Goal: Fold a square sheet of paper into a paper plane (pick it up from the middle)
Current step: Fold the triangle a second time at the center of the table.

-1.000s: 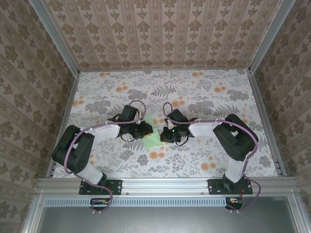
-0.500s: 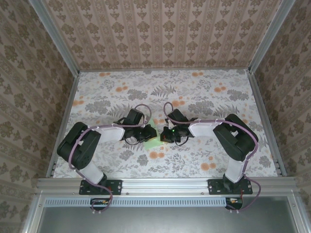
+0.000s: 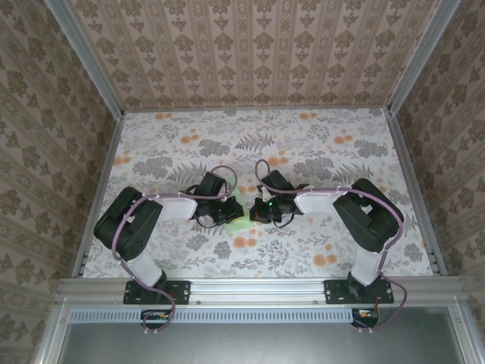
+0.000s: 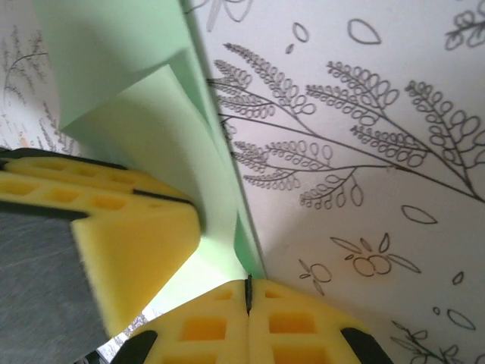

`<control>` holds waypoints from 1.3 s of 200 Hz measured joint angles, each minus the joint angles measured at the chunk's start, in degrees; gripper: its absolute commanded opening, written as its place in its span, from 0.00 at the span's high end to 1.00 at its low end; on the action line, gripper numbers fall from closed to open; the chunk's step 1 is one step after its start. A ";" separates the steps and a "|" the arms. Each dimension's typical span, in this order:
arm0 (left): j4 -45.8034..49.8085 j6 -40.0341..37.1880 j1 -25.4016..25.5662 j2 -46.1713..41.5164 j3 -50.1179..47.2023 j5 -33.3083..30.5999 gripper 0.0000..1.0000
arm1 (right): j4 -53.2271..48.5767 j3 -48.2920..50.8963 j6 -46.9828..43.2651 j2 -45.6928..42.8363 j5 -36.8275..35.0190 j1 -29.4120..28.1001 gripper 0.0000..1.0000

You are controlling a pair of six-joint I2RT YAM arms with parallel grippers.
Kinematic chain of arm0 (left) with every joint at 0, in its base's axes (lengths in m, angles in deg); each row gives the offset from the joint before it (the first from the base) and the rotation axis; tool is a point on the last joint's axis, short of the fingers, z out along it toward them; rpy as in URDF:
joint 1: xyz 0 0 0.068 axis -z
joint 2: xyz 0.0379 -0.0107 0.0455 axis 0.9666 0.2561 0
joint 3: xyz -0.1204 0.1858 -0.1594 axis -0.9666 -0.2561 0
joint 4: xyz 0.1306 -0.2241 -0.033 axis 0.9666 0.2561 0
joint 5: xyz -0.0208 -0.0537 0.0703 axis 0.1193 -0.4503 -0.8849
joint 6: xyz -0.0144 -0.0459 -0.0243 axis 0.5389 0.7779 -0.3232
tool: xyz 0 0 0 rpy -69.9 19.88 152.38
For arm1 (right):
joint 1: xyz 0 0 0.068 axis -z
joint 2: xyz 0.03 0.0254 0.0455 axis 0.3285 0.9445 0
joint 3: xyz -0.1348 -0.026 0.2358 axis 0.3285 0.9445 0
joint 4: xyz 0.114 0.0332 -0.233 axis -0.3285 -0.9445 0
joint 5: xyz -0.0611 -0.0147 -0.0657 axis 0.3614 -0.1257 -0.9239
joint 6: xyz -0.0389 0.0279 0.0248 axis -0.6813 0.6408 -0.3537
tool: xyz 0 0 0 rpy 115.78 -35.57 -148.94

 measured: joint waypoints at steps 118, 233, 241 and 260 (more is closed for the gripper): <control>0.59 0.13 0.00 0.00 0.28 -0.39 0.88 | -2.80 -3.04 -4.48 0.83 0.39 -1.51 0.99; 1.68 -1.09 -3.48 -0.07 0.37 0.83 0.85 | -4.50 -2.99 -5.97 2.21 -0.70 -1.18 0.99; 1.86 -1.49 -4.22 -0.13 0.37 0.94 0.85 | -4.48 -2.97 -5.97 2.21 -0.70 -1.16 0.99; 2.14 -2.36 -6.45 -0.37 0.20 0.98 0.85 | -4.42 -2.86 -5.97 2.21 -0.68 -1.07 0.99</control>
